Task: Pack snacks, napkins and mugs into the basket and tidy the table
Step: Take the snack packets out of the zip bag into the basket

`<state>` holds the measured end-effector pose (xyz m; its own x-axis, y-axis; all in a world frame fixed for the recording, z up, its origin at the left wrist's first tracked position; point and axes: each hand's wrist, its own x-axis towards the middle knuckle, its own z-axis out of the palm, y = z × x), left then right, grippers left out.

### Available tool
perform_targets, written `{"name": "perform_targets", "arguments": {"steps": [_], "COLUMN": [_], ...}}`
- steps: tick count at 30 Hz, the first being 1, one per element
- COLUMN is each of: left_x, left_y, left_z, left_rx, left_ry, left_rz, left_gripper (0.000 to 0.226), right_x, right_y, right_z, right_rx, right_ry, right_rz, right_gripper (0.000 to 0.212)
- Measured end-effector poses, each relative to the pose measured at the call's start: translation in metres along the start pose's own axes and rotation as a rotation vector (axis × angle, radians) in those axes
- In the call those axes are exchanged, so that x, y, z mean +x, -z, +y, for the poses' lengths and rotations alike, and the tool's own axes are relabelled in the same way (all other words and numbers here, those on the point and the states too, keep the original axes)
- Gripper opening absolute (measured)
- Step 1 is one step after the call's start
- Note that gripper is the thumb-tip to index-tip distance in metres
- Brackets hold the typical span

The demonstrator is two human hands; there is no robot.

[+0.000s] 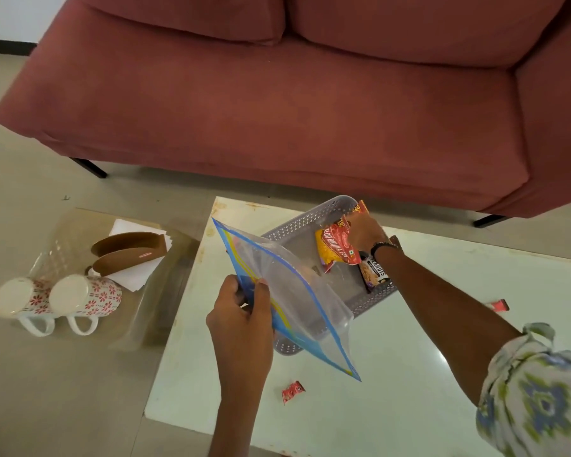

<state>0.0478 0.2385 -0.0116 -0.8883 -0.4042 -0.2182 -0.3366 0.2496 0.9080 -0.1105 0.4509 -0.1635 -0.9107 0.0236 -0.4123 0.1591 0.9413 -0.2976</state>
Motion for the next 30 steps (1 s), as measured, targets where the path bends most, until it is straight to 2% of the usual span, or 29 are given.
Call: {"name": "perform_targets", "arguments": {"steps": [4, 9, 16, 23, 27, 30], "left_x": [0.002, 0.000, -0.007, -0.013, -0.016, -0.016], "left_y": [-0.004, -0.009, -0.007, -0.006, -0.006, -0.005], "left_z": [-0.002, -0.006, -0.006, -0.008, -0.006, -0.006], "left_rx": [0.027, 0.041, 0.059, 0.047, 0.040, 0.042], "left_ry": [-0.002, 0.003, -0.021, -0.014, -0.018, -0.010], "left_rz": [0.000, -0.002, 0.004, 0.010, 0.012, 0.006], "left_gripper": [0.007, 0.014, 0.012, 0.005, 0.019, 0.006], "right_x": [0.002, -0.001, -0.011, -0.020, -0.026, -0.030], "right_y": [0.000, -0.002, -0.005, -0.008, -0.009, -0.009], "right_z": [0.004, 0.008, 0.015, 0.022, 0.024, 0.024], "right_rx": [-0.002, 0.058, 0.125, 0.014, 0.017, 0.043], "right_ry": [0.004, -0.018, -0.008, -0.061, -0.113, -0.125], "right_rz": [0.060, 0.042, 0.064, 0.050, 0.035, 0.067], "right_gripper": [0.029, 0.030, 0.038, 0.030, 0.029, 0.028]}}
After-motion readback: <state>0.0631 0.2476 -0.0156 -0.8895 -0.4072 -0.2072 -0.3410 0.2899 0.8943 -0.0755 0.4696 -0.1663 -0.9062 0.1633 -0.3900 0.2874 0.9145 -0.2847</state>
